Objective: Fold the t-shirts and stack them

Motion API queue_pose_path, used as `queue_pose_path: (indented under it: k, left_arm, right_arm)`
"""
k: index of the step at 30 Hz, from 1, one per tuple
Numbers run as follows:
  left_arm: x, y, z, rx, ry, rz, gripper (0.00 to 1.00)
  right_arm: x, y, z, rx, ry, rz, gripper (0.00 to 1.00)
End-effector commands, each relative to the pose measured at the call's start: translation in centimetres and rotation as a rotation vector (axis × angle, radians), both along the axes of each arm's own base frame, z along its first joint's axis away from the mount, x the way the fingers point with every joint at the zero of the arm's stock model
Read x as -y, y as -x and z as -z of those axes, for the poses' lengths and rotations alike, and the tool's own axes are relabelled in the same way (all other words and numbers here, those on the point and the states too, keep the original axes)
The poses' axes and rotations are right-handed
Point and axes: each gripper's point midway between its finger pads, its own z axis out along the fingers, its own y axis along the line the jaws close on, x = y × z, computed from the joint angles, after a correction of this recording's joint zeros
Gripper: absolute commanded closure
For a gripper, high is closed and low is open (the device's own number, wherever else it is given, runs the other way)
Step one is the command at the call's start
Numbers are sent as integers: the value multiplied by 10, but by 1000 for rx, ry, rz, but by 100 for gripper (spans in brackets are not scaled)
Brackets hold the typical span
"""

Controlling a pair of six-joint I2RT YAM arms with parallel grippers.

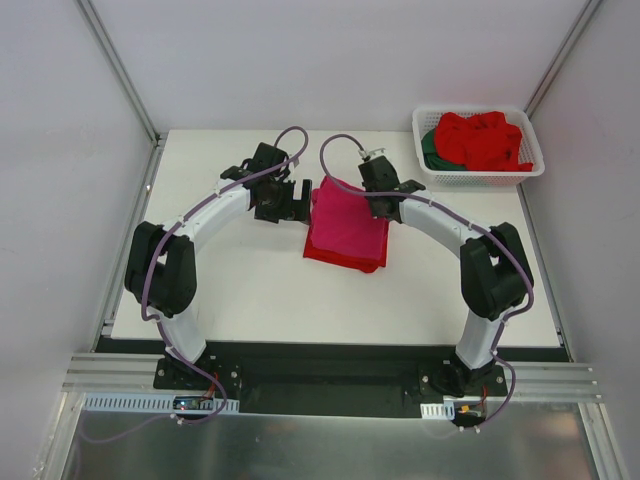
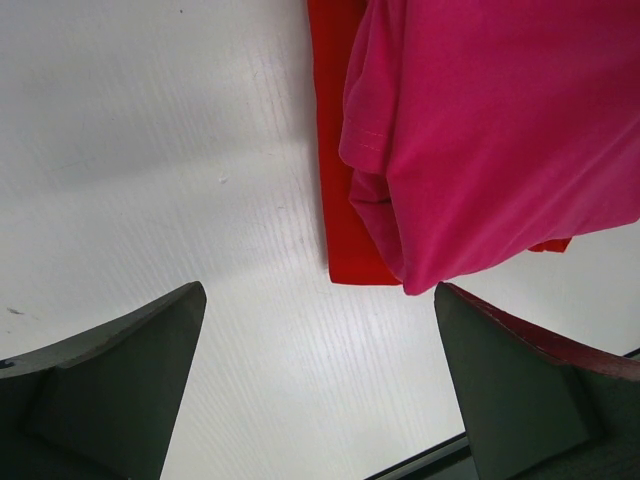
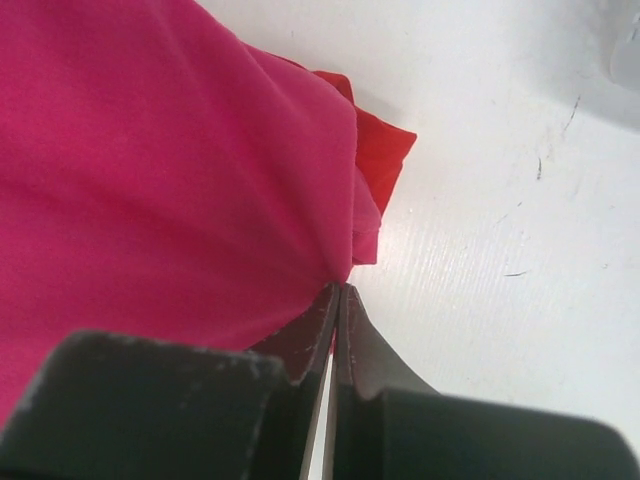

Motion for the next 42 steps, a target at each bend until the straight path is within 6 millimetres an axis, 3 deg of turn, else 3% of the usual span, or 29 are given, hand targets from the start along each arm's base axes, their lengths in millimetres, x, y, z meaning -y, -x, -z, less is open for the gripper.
queue_pose_path:
  k: [1, 11, 24, 25, 27, 29, 34, 42]
  left_arm:
    - [6, 3, -1, 4, 10, 32, 1]
    - [5, 5, 1, -1, 6, 32, 1]
    - [3, 6, 1, 4, -2, 32, 1]
    - [3, 6, 1, 3, -1, 31, 1]
    - [3, 6, 3, -1, -2, 31, 1]
    - [3, 6, 2, 0, 0, 34, 1]
    - [6, 6, 2, -5, 10, 39, 1]
    - [6, 6, -2, 2, 13, 36, 1]
  right_arm:
    - [11, -5, -35, 78, 31, 33, 99]
    - [15, -10, -12, 42, 75, 41, 99]
    - [2, -19, 29, -13, 59, 15, 96]
    - [2, -19, 30, -13, 62, 17, 93]
    - [5, -18, 30, -11, 68, 32, 62]
    - [8, -16, 25, 8, 60, 40, 4]
    - [18, -9, -3, 98, 28, 86, 4]
    - [-6, -8, -25, 201, -109, -2, 4]
